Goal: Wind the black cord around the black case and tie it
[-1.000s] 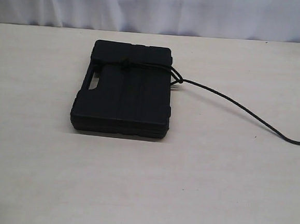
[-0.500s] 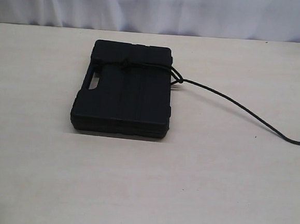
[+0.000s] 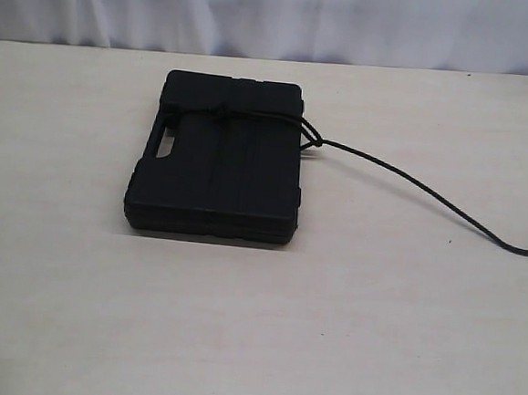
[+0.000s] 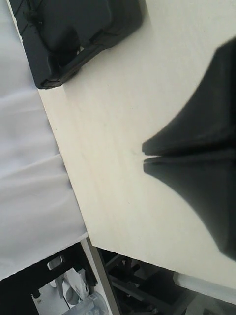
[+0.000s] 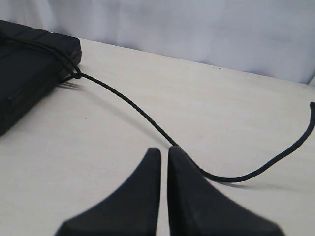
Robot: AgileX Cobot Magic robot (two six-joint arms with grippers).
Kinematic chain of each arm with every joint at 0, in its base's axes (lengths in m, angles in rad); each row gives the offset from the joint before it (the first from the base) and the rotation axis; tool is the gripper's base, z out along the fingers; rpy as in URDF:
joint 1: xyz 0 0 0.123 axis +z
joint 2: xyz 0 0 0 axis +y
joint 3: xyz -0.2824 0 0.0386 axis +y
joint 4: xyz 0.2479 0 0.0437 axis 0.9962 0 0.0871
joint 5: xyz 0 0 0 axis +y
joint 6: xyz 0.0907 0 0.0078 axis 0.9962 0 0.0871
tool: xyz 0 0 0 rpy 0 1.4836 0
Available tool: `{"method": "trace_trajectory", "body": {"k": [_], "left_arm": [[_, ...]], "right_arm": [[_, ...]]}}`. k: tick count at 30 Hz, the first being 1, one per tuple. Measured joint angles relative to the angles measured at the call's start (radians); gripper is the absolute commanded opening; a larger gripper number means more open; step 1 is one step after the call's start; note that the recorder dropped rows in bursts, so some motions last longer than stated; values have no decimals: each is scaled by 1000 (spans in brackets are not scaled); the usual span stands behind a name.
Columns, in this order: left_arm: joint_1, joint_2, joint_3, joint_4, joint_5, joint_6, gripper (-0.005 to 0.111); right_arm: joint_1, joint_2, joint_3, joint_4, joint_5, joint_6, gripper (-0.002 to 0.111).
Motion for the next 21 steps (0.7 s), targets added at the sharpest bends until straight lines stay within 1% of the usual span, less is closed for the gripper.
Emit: {"method": "trace_trajectory", "body": {"k": [4,21], "left_arm": [[0,0,0,0,0,-1,0],[0,0,0,0,2,-1,0]], "right_arm": [[0,0,0,-34,-2,0,4],[0,0,0,-38,0,0,4]]}}
